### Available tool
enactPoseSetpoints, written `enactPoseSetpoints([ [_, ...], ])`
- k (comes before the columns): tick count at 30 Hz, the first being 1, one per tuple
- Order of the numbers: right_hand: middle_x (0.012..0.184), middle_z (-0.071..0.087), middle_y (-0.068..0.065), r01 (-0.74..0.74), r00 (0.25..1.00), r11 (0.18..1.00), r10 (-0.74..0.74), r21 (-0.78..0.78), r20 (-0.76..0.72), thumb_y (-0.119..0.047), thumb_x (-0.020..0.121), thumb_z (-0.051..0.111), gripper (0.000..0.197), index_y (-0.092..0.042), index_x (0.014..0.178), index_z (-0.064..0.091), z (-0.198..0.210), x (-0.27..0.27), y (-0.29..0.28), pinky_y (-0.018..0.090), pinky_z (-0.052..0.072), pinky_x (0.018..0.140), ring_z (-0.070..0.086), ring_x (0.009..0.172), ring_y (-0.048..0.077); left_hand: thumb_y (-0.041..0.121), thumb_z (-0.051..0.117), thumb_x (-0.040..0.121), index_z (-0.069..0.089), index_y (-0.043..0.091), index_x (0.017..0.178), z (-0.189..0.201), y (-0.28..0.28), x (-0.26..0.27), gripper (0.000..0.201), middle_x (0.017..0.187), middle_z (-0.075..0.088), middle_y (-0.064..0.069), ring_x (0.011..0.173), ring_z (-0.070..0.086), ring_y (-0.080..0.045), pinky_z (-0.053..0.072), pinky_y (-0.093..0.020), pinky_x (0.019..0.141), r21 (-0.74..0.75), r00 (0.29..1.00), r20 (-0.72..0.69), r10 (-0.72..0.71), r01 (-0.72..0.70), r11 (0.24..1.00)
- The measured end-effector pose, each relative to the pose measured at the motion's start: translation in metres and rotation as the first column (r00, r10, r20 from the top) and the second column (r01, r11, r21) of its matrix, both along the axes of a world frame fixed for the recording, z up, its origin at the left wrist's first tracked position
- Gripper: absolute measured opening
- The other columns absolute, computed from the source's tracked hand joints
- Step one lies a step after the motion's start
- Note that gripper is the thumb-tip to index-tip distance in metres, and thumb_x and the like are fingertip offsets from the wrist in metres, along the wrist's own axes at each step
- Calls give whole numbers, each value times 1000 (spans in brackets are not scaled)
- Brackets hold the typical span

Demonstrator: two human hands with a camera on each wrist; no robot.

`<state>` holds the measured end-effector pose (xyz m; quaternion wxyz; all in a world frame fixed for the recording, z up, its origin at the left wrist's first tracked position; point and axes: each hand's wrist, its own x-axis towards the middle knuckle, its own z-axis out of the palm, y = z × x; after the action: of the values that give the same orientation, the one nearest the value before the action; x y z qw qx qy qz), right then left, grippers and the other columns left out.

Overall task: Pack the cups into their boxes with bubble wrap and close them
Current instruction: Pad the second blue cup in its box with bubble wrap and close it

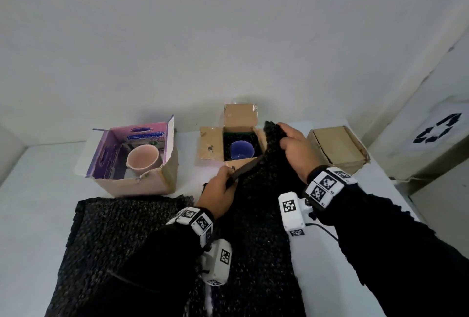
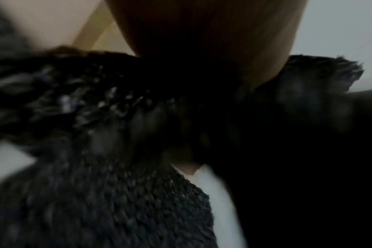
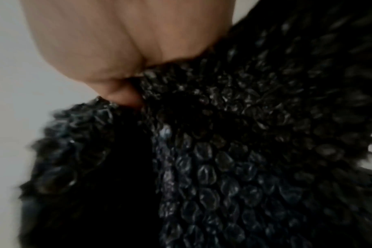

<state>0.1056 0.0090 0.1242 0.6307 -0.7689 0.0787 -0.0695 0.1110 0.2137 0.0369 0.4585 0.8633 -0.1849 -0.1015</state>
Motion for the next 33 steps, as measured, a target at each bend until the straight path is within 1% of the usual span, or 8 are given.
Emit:
enactPoseSetpoints([
  [4,57,49,-2,-155,985,962,169,226,-44,-38,89,45,44,1,73,57,18,-8,-6,20,36,55,44,51,7,78,66,59,49,29,110,32,9,16,73,96,62,6,86,59,-15,44,-30,70,496,943,181,-279,157,854],
  [6,66,57,-3,-280,932,954,244,-108,-267,-64,93,36,71,-3,79,68,18,-7,-10,23,39,63,51,60,9,60,68,73,56,29,114,41,10,26,53,102,63,2,95,60,-20,42,-30,73,700,880,230,-416,147,699],
  [10,107,70,-2,-644,745,616,373,-453,-552,-67,77,61,56,-21,106,72,0,-3,-9,29,44,91,62,100,15,26,57,84,64,24,104,51,14,44,22,105,58,-4,95,57,-28,46,-38,73,734,799,320,-509,130,666],
  [13,82,69,-6,-715,679,527,369,-458,-635,-49,77,75,37,-17,94,73,-9,-3,-5,22,43,70,61,80,14,20,54,83,54,21,104,54,11,53,22,96,61,-4,89,56,-27,43,-39,84,774,768,329,-549,113,623],
  [18,80,64,5,-582,807,574,321,-576,-496,-29,78,76,19,-20,69,61,-5,7,-12,28,43,63,62,75,20,27,52,88,42,19,106,56,10,51,22,85,61,-6,79,59,-31,46,-40,66,608,863,269,-428,192,770],
  [22,78,58,1,-545,830,674,350,-498,-433,-13,81,68,11,-10,87,60,0,19,-19,20,40,60,57,74,18,87,29,74,50,26,98,53,13,54,69,84,59,8,73,56,-14,45,-31,62,650,778,375,-505,168,741],
  [28,93,59,0,-554,828,690,402,-465,-390,-4,89,50,24,-14,111,53,-9,46,-23,24,40,67,54,87,17,53,22,94,50,21,99,51,2,76,43,88,52,1,83,54,-22,38,-33,63,596,851,366,-377,97,797],
  [33,101,66,0,-454,885,795,350,-402,-306,-44,97,42,30,-21,100,61,-18,73,-28,36,41,93,59,99,19,26,44,97,48,18,122,50,-10,94,27,99,61,-9,85,56,-29,44,-36,69,483,884,400,-240,20,876],
])
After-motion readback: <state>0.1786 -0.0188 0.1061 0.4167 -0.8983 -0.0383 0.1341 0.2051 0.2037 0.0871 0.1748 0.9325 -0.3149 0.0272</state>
